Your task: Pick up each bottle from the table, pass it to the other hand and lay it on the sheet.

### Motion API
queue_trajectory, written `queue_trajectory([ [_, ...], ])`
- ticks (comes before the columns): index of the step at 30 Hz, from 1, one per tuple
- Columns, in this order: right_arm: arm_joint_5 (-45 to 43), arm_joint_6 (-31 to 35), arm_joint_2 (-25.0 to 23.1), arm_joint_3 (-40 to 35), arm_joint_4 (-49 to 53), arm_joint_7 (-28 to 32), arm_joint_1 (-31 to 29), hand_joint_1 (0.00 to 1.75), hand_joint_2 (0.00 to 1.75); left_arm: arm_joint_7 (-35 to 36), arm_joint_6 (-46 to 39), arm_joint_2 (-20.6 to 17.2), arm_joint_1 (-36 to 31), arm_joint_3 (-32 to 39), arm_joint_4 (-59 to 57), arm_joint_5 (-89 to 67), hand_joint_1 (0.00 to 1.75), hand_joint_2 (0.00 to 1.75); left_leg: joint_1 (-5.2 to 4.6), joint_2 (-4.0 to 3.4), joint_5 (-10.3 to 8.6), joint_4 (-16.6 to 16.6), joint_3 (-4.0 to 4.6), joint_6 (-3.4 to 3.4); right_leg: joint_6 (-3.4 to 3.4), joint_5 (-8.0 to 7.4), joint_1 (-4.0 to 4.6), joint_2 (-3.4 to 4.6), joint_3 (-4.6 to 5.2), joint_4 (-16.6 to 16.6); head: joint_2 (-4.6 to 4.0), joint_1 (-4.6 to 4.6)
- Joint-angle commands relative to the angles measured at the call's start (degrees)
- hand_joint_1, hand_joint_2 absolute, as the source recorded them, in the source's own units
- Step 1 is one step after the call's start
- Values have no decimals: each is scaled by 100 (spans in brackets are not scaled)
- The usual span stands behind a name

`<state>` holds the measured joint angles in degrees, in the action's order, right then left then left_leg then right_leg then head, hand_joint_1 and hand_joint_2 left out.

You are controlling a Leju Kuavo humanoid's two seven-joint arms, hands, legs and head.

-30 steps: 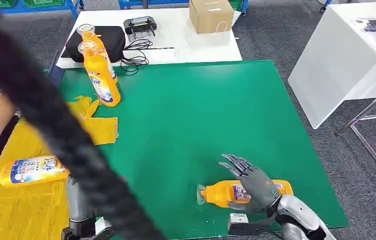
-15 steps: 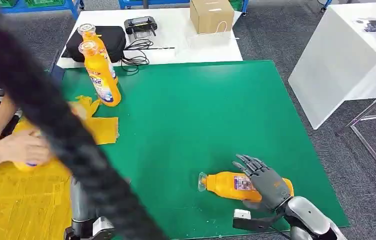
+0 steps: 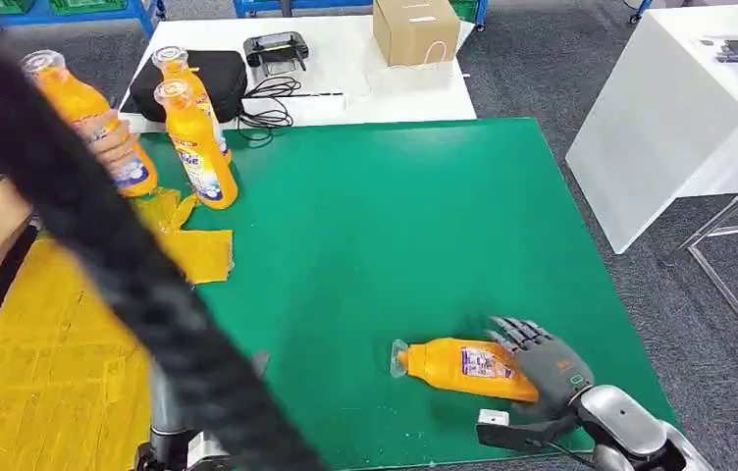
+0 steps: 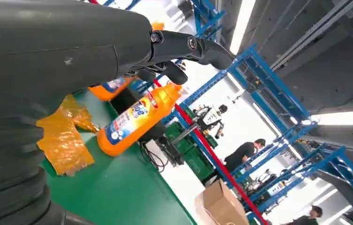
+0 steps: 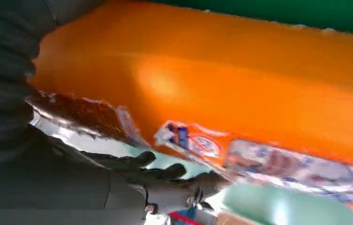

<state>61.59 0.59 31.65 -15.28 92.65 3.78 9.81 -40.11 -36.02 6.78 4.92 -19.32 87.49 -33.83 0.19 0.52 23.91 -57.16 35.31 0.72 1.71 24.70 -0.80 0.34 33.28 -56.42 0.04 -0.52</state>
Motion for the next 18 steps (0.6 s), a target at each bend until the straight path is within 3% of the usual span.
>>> queue_trajectory([
  [1,542,-147,-207,-461,-1187,-487,-834,0,175,11,-17,11,-267,-227,-440,-49,0,175,14,-26,17,5,-52,-3,-8,2,16,15,-56,25,0,2],
  [5,595,-208,-240,-456,-1234,-554,-884,7,175,11,-8,13,-270,-254,-441,-70,0,175,7,-8,1,9,-39,-1,-4,-3,8,0,-38,18,0,2],
  [7,617,-245,-298,-457,-1327,-567,-952,75,175,11,-4,18,-286,-277,-461,-82,0,175,11,-13,4,8,-48,-2,-6,-2,12,3,-49,21,0,0],
  [8,650,-240,-357,-475,-1379,-551,-1002,129,175,11,-4,19,-295,-290,-457,-88,0,175,8,-13,3,8,-45,-2,-5,-3,9,5,-44,18,0,0],
  [10,783,12,-560,-468,-1466,-443,-1087,150,175,11,-11,9,-287,-303,-411,-104,0,175,10,-15,4,10,-51,-2,-6,-4,11,6,-50,21,0,0],
  [11,827,188,-676,-463,-1436,-397,-1116,175,175,19,5,5,-273,-302,-379,-103,0,175,12,-18,5,10,-53,-3,-7,-4,14,8,-53,23,0,0],
  [18,800,559,-1078,-341,-1112,-310,-1080,175,175,68,188,-9,-146,-299,-168,-59,0,175,14,-18,9,7,-57,-7,-11,2,15,7,-55,16,0,0],
])
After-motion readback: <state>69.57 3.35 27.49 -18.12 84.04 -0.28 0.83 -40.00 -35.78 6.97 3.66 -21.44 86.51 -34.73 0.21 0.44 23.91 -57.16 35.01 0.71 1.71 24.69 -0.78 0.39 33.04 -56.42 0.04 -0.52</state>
